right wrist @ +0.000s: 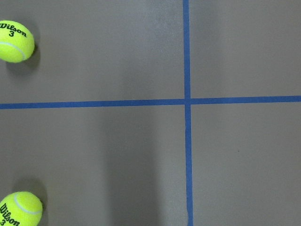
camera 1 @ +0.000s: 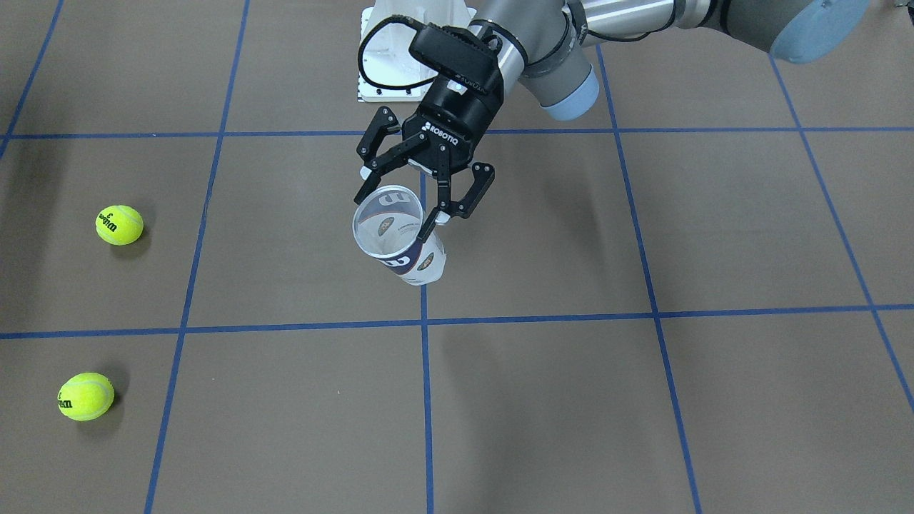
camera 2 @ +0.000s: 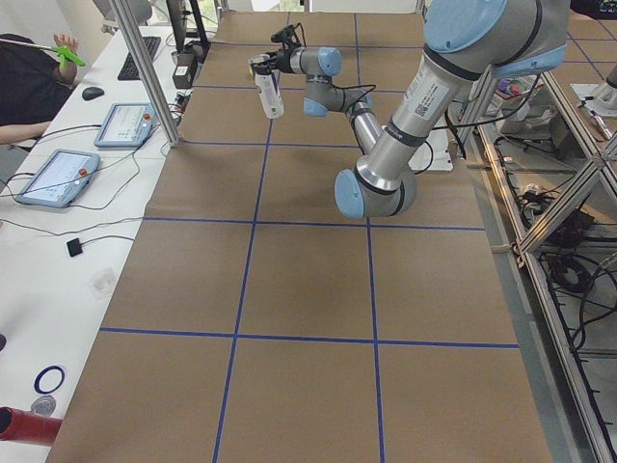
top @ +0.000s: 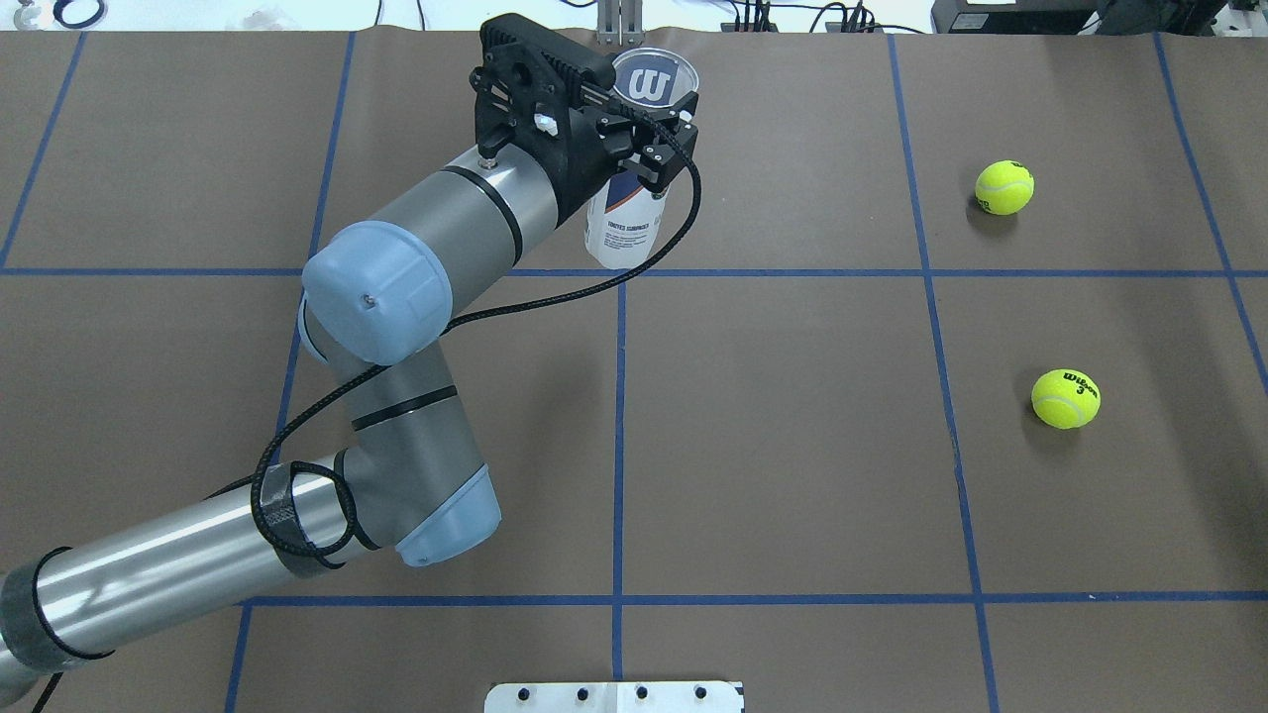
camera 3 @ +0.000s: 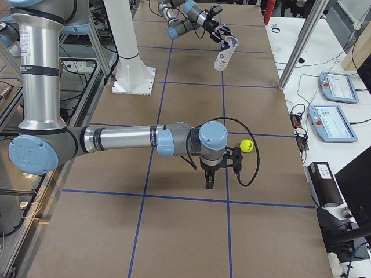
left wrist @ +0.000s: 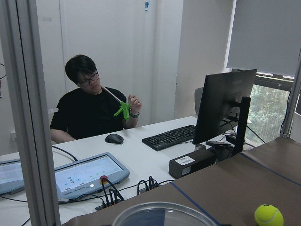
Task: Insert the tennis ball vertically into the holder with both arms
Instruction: 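Lift the tube with the left gripper and rotate it upright, then lower the upright tube onto the table with the left gripper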
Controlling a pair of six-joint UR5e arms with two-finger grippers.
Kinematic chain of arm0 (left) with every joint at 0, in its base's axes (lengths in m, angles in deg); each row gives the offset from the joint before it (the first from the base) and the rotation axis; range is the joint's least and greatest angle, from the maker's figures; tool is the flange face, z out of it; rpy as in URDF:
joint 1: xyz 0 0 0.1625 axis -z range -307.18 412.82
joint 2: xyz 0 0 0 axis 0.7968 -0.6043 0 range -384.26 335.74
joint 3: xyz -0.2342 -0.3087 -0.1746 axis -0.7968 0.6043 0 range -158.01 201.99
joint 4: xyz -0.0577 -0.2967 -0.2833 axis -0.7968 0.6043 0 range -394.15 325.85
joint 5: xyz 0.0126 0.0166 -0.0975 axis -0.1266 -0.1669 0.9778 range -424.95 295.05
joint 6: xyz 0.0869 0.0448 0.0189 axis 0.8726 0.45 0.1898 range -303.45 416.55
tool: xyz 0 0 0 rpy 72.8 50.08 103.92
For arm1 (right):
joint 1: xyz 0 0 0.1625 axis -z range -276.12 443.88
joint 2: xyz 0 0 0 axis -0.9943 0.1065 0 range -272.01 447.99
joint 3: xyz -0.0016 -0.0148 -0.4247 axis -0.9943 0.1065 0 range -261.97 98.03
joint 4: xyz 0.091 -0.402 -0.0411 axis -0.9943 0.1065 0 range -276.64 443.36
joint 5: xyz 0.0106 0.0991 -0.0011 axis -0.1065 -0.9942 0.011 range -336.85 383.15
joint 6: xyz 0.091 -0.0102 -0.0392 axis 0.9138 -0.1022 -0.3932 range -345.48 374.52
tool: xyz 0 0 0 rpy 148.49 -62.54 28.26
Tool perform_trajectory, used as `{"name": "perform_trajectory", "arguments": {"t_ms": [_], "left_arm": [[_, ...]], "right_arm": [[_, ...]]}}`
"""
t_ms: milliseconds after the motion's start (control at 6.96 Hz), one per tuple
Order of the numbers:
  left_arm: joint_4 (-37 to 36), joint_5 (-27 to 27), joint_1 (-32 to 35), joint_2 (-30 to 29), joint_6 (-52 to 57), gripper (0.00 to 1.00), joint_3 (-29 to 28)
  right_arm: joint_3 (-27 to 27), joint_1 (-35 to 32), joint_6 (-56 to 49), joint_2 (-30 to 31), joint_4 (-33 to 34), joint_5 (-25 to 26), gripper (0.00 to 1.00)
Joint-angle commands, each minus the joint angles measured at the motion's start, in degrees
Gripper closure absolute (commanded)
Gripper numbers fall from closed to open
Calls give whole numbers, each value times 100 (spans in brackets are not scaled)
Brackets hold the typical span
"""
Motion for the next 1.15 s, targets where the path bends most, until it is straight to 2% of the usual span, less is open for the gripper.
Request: {"name": "perform_trajectory", "arguments": {"t_ms": [0,144,288,575,719,1006], "left_arm": [[671,-106,-26,240,-16,87,-293],[673,-115,-35,259,-25,80,-293],[665,-115,-18,268,-25,63,-302],[873,-159,-52,451,-86,61,-434],[1371,-377,-87,670,-96,63,-477],[2295,-737,-245,690,-96,65,-766]], "right_arm": [[8,4,0,0,0,-3,0],[8,4,0,-9,0,14,0],[16,4,0,-9,-9,15,0],[17,4,0,-9,0,15,0],[25,4,0,-9,-9,15,0],[43,4,0,-9,-9,15,0]]}}
